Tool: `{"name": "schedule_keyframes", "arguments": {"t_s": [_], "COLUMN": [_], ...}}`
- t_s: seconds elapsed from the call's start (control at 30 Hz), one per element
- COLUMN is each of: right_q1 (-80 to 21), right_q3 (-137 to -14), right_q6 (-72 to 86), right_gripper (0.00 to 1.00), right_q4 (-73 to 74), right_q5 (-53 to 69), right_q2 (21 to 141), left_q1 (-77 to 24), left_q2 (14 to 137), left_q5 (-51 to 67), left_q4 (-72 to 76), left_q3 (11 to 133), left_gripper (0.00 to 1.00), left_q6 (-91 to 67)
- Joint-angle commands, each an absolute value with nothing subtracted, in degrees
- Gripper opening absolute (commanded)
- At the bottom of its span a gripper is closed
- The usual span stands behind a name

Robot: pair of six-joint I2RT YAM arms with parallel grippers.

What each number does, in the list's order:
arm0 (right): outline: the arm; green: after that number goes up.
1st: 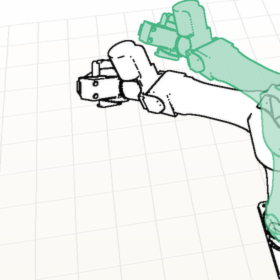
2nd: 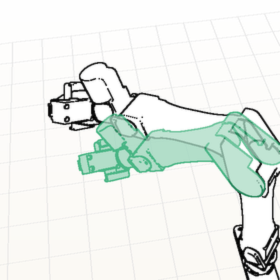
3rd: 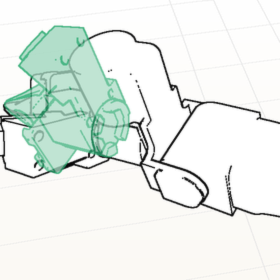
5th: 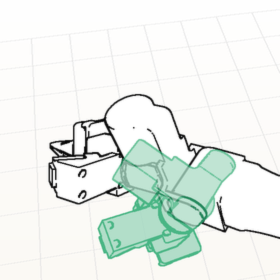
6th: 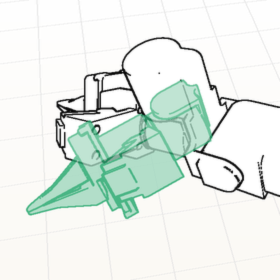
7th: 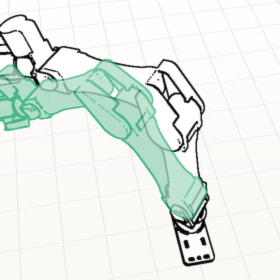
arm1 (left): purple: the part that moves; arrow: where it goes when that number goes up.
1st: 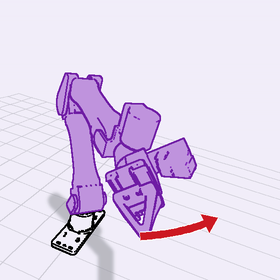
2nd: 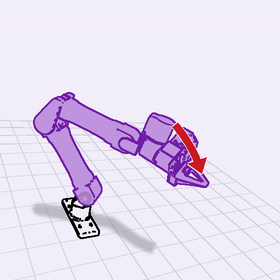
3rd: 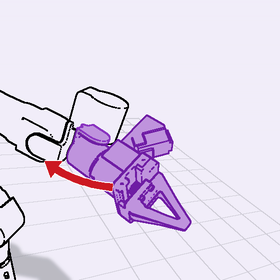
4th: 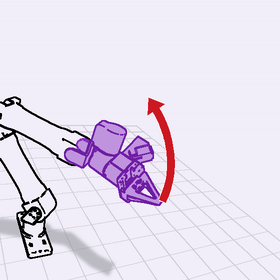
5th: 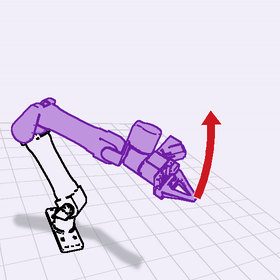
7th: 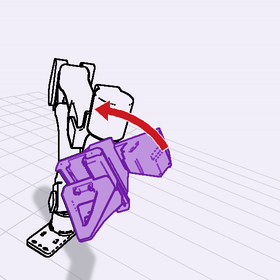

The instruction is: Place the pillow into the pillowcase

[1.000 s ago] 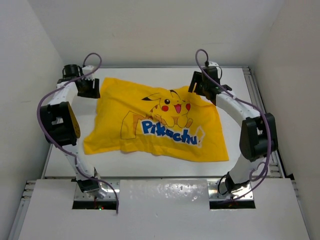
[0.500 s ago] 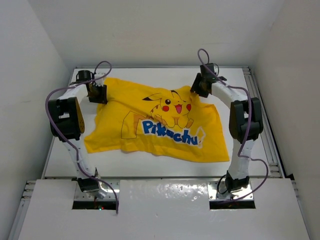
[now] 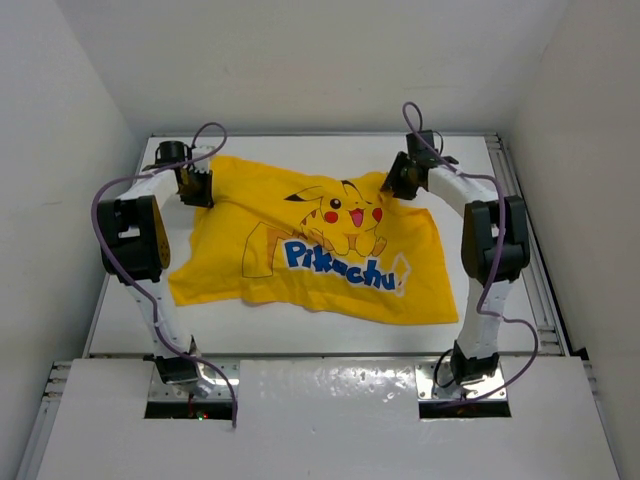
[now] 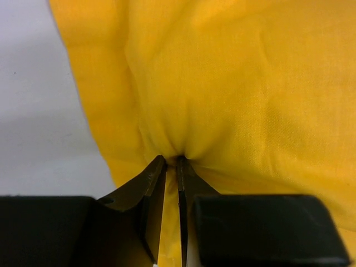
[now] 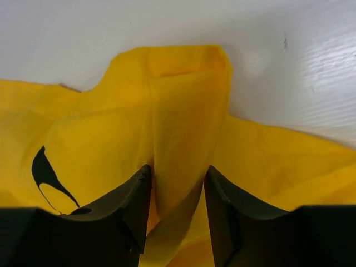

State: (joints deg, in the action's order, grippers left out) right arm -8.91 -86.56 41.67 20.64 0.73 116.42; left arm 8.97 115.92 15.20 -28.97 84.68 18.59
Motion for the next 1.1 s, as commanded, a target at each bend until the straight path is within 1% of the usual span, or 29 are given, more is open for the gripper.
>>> {"name": "schedule_keyframes", "arguments": {"t_s": [0.0, 0.03, 0.1, 0.13, 0.17, 0.27, 0.3, 0.37, 0.43, 0.47, 0.57, 0.63, 0.7, 0.73, 0.77, 0.8, 0.83, 0.87, 0.9, 0.93, 0.97, 1.0, 1.07], "right_q1": [-8.88, -8.35, -7.48, -5.9, -4.93, -1.5, -0.28, 1.65, 2.54, 2.64, 3.25, 3.78, 3.95, 3.96, 3.78, 3.78, 3.87, 4.04, 4.39, 4.74, 5.01, 5.44, 6.06], "right_q3": [-84.47, -83.77, -82.71, -83.31, -84.54, -94.1, -99.53, -103.34, -104.5, -104.15, -100.99, -102.3, -105.9, -106.95, -107.83, -107.84, -108.02, -110.11, -112.04, -114.67, -120.0, -122.06, -122.96], "right_q6": [43.77, 43.86, 43.6, 43.33, 42.98, 41.23, 40.7, 40.52, 41.22, 41.66, 43.5, 44.21, 43.86, 43.16, 42.63, 41.58, 41.31, 41.22, 40.52, 39.82, 39.12, 37.2, 35.34], "right_gripper": [0.4, 0.21, 0.05, 0.0, 0.0, 0.0, 0.0, 0.0, 0.0, 0.0, 0.0, 0.0, 0.0, 0.14, 0.29, 0.45, 0.64, 0.69, 0.79, 0.91, 0.97, 0.99, 0.99], "right_q4": [18.72, 18.29, 17.06, 16.79, 16.79, 16.61, 14.96, 11.97, 6.08, 4.15, -4.19, -4.22, -2.12, -1.67, -1.5, -1.67, -1.58, -0.97, 2.95, 5.6, 8.67, 13.92, 18.26], "right_q5": [5.09, 5.27, 5.19, 3.88, 2.82, -3.67, -4.91, -7.03, -9.91, -14.02, -19.84, -21.09, -19.0, -17.77, -16.45, -14.09, -12.67, -10.92, -9.33, -8.88, -8.7, -8.7, -8.96], "right_q2": [114.35, 113.91, 113.29, 113.73, 114.43, 118.55, 122.31, 125.23, 127.0, 127.0, 126.74, 128.49, 130.59, 132.61, 133.32, 134.03, 134.56, 136.3, 137.45, 138.94, 141.39, 142.2, 141.43], "left_q1": [8.7, 8.79, 8.7, 8.7, 8.7, 8.7, 8.7, 8.7, 8.88, 8.7, 8.79, 8.79, 8.79, 8.79, 8.88, 8.79, 8.88, 9.05, 9.4, 10.01, 10.54, 10.98, 12.65], "left_q2": [115.22, 114.96, 114.79, 114.79, 114.79, 115.14, 115.4, 115.66, 116.01, 116.19, 116.98, 117.86, 118.3, 118.47, 118.56, 118.74, 118.91, 119.09, 119.18, 119.27, 119.18, 118.83, 118.13], "left_q5": [13.1, 13.1, 12.75, 12.57, 12.13, 9.33, 7.49, 6.07, 4.05, 3.52, 1.76, 1.41, 1.58, 1.58, 1.84, 2.37, 2.81, 4.2, 5.26, 6.4, 8.77, 9.92, 12.38], "left_q4": [-30.41, -30.24, -29.8, -29.79, -29.62, -29.44, -29.1, -28.74, -28.48, -28.39, -28.21, -28.56, -28.83, -28.83, -29.35, -29.79, -30.23, -31.54, -32.25, -33.04, -34.7, -35.41, -36.91], "left_q3": [82.62, 82.27, 82.0, 81.91, 81.91, 81.91, 81.83, 81.65, 81.39, 81.39, 81.91, 82.97, 83.76, 84.46, 84.98, 85.6, 87.35, 88.23, 89.55, 92.52, 94.2, 95.78, 100.09], "left_gripper": [0.11, 0.1, 0.02, 0.0, 0.0, 0.0, 0.0, 0.0, 0.0, 0.0, 0.0, 0.0, 0.0, 0.0, 0.04, 0.1, 0.26, 0.34, 0.4, 0.51, 0.55, 0.59, 0.84], "left_q6": [19.86, 19.78, 19.95, 20.21, 20.48, 21.88, 22.49, 23.37, 24.25, 24.52, 24.7, 24.7, 24.26, 23.91, 23.65, 23.21, 23.03, 22.59, 21.54, 21.01, 20.31, 19.17, 18.2]}}
